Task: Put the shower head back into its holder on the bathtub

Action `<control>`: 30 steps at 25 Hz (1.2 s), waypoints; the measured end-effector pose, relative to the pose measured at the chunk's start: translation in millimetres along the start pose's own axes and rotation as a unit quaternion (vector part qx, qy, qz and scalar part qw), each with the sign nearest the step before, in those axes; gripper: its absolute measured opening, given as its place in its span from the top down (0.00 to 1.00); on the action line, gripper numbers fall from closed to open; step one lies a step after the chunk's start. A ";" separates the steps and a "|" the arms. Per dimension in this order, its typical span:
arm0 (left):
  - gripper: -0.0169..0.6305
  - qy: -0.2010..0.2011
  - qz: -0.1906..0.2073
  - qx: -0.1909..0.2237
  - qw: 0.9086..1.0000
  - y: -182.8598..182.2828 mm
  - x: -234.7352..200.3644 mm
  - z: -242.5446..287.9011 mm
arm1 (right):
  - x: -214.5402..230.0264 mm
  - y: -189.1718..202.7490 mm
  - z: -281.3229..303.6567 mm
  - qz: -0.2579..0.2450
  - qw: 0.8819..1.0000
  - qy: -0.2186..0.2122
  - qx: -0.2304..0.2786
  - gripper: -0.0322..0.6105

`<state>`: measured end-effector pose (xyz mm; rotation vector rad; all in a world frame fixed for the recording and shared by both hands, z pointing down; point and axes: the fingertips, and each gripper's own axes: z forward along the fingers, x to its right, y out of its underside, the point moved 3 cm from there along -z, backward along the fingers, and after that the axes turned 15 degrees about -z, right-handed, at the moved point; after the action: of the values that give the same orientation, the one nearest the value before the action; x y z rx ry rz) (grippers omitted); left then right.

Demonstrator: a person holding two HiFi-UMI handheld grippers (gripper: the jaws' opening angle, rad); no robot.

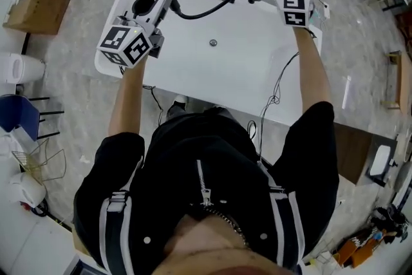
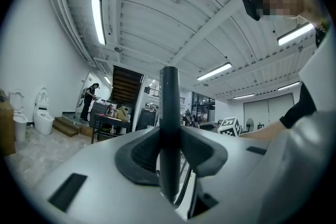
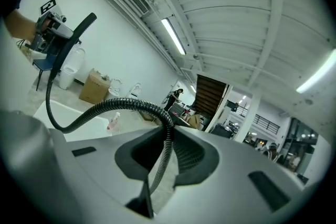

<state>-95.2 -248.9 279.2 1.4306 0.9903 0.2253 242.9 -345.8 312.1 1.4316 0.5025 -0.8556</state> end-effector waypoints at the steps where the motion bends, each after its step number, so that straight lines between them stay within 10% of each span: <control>1: 0.77 0.000 -0.002 -0.002 1.000 3.3 1.3 2.9 | 2.0 2.7 3.2 0.006 1.000 0.000 0.001 0.85; 30: 0.77 -0.072 -0.019 -0.014 0.997 60.9 -4.8 66.6 | -0.1 75.9 98.3 0.072 0.995 -0.056 0.032 0.85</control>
<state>-27.4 -288.0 324.5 1.3805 0.8926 0.1072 282.1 -447.1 372.1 1.4500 0.2853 -0.8364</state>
